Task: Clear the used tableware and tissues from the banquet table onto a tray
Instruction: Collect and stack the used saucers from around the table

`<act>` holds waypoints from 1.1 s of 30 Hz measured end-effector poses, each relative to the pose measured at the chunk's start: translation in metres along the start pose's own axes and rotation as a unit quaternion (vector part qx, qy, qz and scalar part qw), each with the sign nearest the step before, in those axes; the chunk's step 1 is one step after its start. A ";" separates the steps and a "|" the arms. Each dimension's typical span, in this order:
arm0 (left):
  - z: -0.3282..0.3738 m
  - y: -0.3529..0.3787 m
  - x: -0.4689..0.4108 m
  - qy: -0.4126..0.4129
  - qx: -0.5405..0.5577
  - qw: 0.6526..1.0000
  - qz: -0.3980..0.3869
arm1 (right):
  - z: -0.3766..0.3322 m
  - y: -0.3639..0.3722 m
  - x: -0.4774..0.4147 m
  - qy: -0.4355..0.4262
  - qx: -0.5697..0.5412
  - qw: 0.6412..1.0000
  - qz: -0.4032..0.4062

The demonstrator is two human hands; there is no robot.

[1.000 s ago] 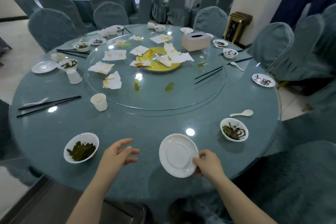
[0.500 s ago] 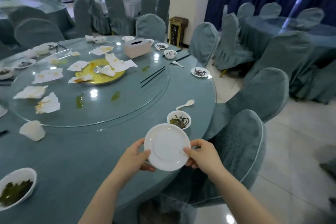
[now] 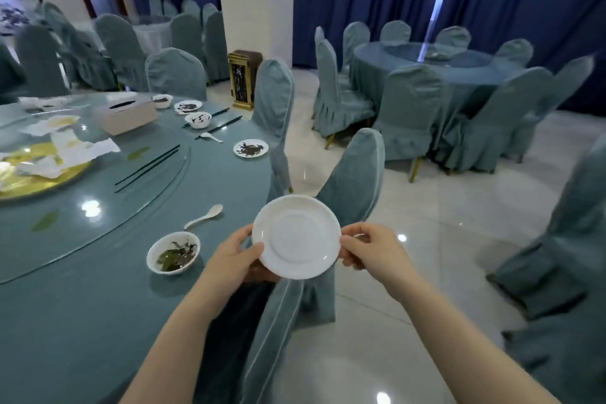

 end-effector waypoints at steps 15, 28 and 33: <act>0.007 0.042 -0.190 -0.018 0.017 0.993 0.111 | 0.017 -0.075 -0.202 0.048 0.031 0.998 -0.011; 0.006 -0.039 -0.245 -0.031 0.061 0.942 0.330 | -0.003 0.024 -0.377 0.061 0.047 0.980 -0.184; -0.002 -0.055 -0.261 -0.050 0.067 0.909 0.407 | -0.003 0.076 -0.458 0.069 0.062 0.967 -0.238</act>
Point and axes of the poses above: each hand's wrist, its own x-axis away from the middle knuckle, its own y-axis out of the palm, z = x × y, the point moved 1 cm from there along -x, towards the middle knuckle
